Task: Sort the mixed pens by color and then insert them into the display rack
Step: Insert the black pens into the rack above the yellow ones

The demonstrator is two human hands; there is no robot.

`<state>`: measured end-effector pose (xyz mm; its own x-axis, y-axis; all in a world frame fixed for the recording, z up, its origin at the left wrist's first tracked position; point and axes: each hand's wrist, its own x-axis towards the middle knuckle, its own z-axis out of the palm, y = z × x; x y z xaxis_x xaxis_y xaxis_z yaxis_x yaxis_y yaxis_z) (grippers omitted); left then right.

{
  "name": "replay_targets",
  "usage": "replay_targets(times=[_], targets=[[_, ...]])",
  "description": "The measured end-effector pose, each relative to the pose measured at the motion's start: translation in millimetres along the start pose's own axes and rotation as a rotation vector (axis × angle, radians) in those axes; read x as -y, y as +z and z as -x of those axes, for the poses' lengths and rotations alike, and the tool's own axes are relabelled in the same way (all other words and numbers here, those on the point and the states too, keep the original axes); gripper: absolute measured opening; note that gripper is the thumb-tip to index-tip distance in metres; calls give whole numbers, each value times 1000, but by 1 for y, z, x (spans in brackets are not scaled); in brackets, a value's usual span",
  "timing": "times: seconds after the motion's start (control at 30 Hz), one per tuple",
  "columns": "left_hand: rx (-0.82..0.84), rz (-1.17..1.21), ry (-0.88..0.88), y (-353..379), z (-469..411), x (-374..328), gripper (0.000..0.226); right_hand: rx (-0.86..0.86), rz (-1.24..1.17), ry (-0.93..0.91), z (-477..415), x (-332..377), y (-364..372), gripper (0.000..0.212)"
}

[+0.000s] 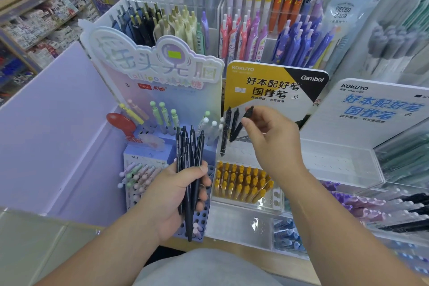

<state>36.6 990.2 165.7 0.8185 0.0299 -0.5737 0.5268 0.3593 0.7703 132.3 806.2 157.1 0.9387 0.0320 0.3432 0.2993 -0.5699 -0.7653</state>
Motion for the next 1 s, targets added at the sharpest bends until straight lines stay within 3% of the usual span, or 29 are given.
replay_targets(times=[0.13, 0.33, 0.57, 0.83, 0.93, 1.0], targets=[[9, 5, -9, -3, 0, -1, 20, 31, 108, -101, 4, -2, 8, 24], [11, -2, -11, -3, 1, -2, 18, 80, 72, -28, 9, 3, 13, 35], [17, -2, -3, -3, 1, -1, 16, 71, 114, -64, 8, -2, 21, 31], [55, 7, 13, -1, 5, -3, 38, 59, 152, -39, 11, -1, 22, 37], [81, -4, 19, -1, 8, -5, 33, 27, 59, 21, 18, 9, 11, 40], [98, -31, 31, 0, 10, -5, 29, 31, -83, 79, 23, 19, 5, 27]])
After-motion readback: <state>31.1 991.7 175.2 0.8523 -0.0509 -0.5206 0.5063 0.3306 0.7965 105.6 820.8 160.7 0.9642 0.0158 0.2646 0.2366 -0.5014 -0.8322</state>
